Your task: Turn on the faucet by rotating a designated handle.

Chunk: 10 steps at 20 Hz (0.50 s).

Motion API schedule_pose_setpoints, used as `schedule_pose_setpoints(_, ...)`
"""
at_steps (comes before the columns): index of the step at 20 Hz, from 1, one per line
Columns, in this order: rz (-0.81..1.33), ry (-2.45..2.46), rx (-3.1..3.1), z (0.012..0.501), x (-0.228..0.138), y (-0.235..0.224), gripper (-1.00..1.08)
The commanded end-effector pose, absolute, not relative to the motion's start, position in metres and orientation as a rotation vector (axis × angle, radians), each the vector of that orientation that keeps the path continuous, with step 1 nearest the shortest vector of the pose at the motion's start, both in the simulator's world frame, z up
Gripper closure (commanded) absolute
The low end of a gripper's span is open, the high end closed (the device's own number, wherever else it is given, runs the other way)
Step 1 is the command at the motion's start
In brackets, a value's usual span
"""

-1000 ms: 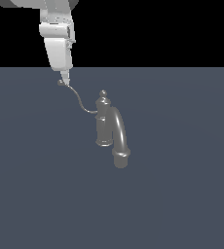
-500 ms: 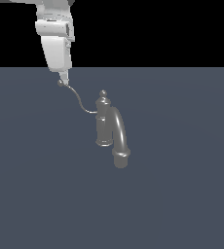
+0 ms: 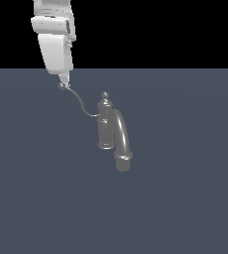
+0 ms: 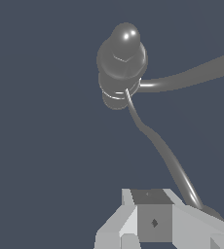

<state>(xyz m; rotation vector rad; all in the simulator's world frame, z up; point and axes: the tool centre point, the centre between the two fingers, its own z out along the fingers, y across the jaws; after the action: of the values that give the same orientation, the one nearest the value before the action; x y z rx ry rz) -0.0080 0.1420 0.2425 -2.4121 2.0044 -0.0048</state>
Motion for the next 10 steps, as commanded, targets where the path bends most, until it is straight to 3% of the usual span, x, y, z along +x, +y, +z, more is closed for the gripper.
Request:
schedule_pose_setpoints(1, 0.0, 2.006, -2.418, 0.242, -0.019, 0.141, 1.08)
schedule_pose_setpoints(10, 0.0, 2.007, -2.417, 0.242, -0.047, 0.134, 1.08)
